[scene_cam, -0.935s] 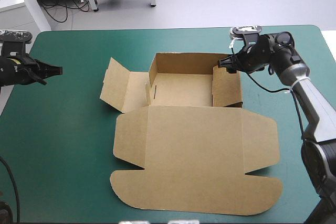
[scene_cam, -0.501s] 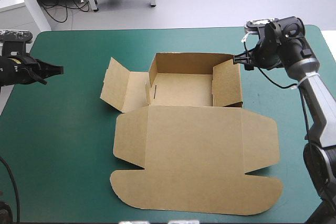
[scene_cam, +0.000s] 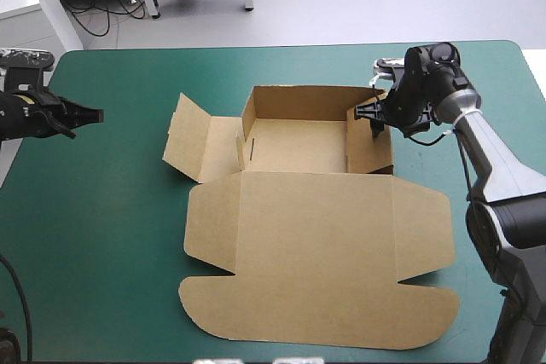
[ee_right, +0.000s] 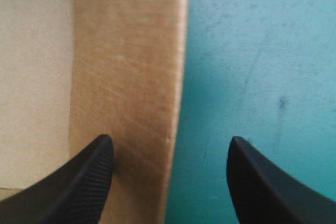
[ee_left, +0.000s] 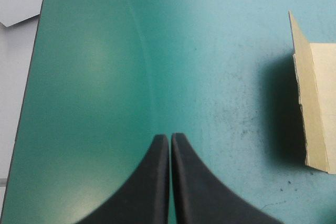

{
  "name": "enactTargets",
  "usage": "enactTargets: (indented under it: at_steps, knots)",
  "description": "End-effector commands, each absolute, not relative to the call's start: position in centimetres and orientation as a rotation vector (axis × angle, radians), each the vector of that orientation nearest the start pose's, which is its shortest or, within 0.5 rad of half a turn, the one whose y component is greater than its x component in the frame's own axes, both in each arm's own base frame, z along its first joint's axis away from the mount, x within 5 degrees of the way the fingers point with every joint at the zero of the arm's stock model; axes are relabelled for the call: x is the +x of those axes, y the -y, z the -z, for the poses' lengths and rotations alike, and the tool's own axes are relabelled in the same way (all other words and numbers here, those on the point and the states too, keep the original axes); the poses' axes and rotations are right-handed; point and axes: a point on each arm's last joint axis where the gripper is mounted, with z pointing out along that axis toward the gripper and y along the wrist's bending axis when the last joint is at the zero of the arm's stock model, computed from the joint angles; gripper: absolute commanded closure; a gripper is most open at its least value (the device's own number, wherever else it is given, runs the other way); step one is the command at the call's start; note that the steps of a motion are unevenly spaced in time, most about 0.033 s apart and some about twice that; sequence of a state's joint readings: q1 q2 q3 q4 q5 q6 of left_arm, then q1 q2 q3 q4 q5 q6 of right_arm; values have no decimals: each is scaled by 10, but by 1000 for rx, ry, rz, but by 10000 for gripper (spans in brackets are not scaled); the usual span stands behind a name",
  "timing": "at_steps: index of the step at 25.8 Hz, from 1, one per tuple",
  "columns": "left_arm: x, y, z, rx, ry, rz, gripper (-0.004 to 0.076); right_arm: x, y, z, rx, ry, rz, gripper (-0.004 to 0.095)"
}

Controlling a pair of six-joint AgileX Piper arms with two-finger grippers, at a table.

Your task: Fold the box

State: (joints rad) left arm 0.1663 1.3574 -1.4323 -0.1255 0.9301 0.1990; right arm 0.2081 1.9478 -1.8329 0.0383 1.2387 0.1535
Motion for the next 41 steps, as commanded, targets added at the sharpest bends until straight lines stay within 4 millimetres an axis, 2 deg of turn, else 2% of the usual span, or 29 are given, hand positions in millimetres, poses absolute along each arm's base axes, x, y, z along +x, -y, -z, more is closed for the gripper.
enactTargets:
  at_steps: [1, 7, 8, 9, 11, 16, 20, 23, 29, 31, 36, 41]
  knots:
    - [278, -37, -427, -3, -2223, -37, 724, 410, -91, -307, -59, -2832, -173, 333]
    - [278, -37, -427, -3, -2223, -37, 724, 415, -99, -301, -46, -2821, -282, 340]
    - [278, -37, -427, -3, -2223, -37, 724, 414, -99, -300, -76, -2828, -276, 385]
    - [278, -37, -427, -3, -2223, -37, 724, 413, -99, -299, -95, -2848, -267, 509]
    - [278, -37, -428, -4, -2216, -38, 724, 413, -98, -298, -136, -2856, -248, 898]
    - [280, -38, -426, -2, -2220, -48, 716, 413, -98, -298, -147, -2855, -243, 928]
    - [283, -38, -421, -2, -2254, -39, 643, 408, -97, -310, -172, -2824, -301, 928]
    - [287, -39, -415, -3, -2289, -25, 531, 404, -90, -324, -179, -2782, -384, 928]
    - [299, -41, -401, -11, -2338, -13, 159, 386, -57, -373, -127, -2612, -601, 928]
    - [303, -41, -397, -12, -2351, -11, 101, 376, -43, -391, -110, -2553, -610, 928]
    - [314, -41, -384, -40, -2388, 39, 109, 348, -13, -432, -63, -2418, -597, 928]
    - [328, -28, -374, -116, -2381, 300, 126, 319, -5, -467, -97, -2265, -678, 928]
